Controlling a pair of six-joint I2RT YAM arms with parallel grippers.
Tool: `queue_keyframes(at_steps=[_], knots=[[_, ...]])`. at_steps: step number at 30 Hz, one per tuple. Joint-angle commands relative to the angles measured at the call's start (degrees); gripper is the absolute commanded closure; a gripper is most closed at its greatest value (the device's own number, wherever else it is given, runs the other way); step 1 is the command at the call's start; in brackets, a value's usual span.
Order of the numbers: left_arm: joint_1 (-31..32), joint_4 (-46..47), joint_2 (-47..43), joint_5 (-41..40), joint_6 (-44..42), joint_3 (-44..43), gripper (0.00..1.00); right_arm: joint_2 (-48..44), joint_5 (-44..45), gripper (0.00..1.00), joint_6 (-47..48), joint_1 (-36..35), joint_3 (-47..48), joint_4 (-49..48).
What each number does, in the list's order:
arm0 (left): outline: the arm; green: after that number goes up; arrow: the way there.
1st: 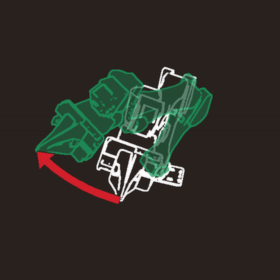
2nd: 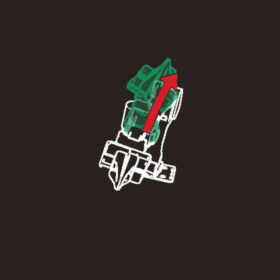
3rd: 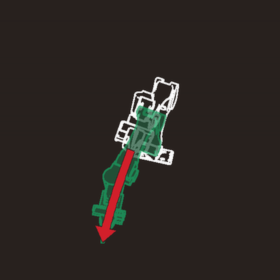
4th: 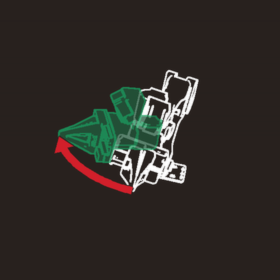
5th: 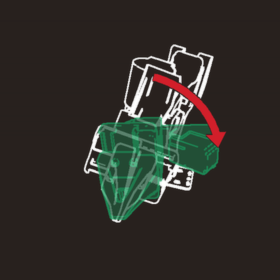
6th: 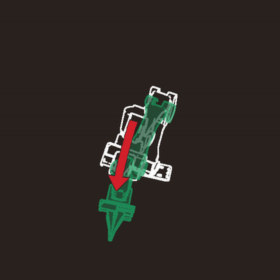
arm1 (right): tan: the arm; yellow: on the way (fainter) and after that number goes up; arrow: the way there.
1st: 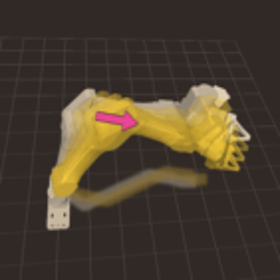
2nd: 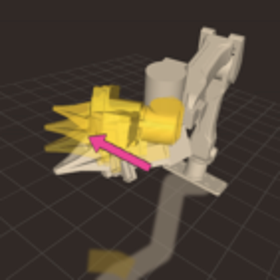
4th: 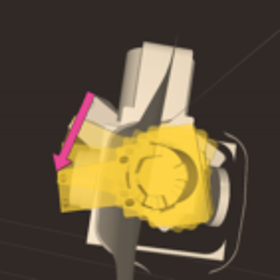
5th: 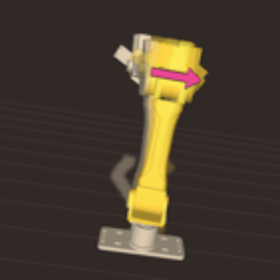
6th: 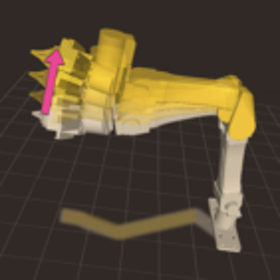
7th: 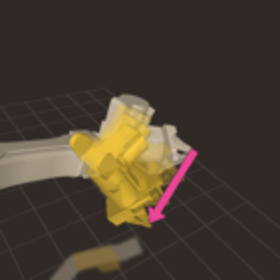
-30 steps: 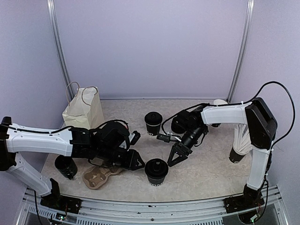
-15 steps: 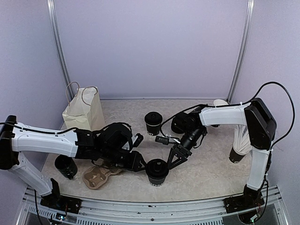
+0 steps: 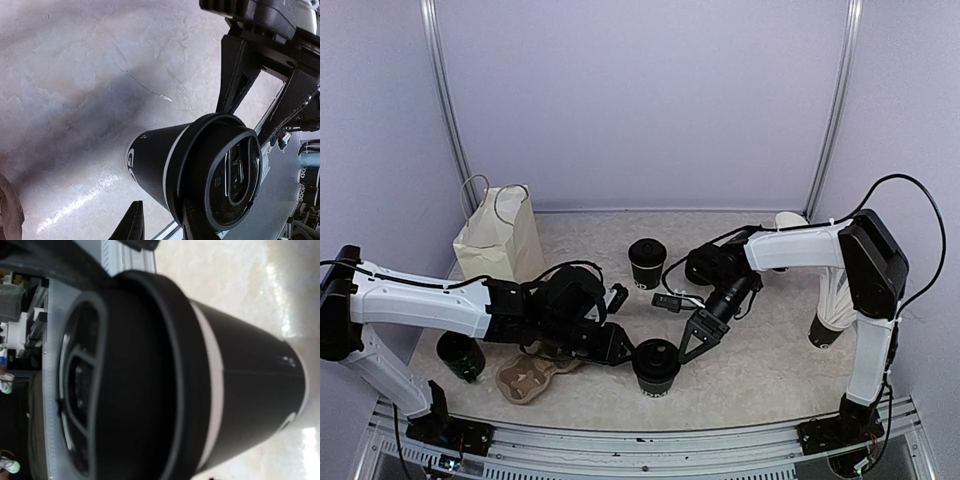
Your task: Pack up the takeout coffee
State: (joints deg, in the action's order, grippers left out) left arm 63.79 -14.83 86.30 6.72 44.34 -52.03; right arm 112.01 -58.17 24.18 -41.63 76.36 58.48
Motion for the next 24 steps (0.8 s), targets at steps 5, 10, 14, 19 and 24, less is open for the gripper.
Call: queue_keyframes(at_steps=[5,10,14,19,24], knots=[[1.6,-10.8,6.7,-6.4,-3.5,2.6,0.74,3.4,11.3,0.61,-1.3,-0.7,-1.6,-6.8],[1.9,-11.8,4.6,-8.6,-5.0,-2.4,0.73,-0.4,7.8,0.59,1.8,-0.5,0.4,-3.6],[1.9,-11.7,2.4,-10.0,-7.4,-7.0,0.66,-4.1,7.1,0.53,3.7,-0.1,1.9,-1.5],[1.9,-12.2,1.5,-10.7,-10.6,-12.1,0.57,-7.1,8.0,0.49,5.5,1.0,3.4,0.5],[1.6,-18.9,2.4,-16.8,-18.1,-22.1,0.50,-12.0,12.6,0.47,6.8,3.5,7.3,-0.2]])
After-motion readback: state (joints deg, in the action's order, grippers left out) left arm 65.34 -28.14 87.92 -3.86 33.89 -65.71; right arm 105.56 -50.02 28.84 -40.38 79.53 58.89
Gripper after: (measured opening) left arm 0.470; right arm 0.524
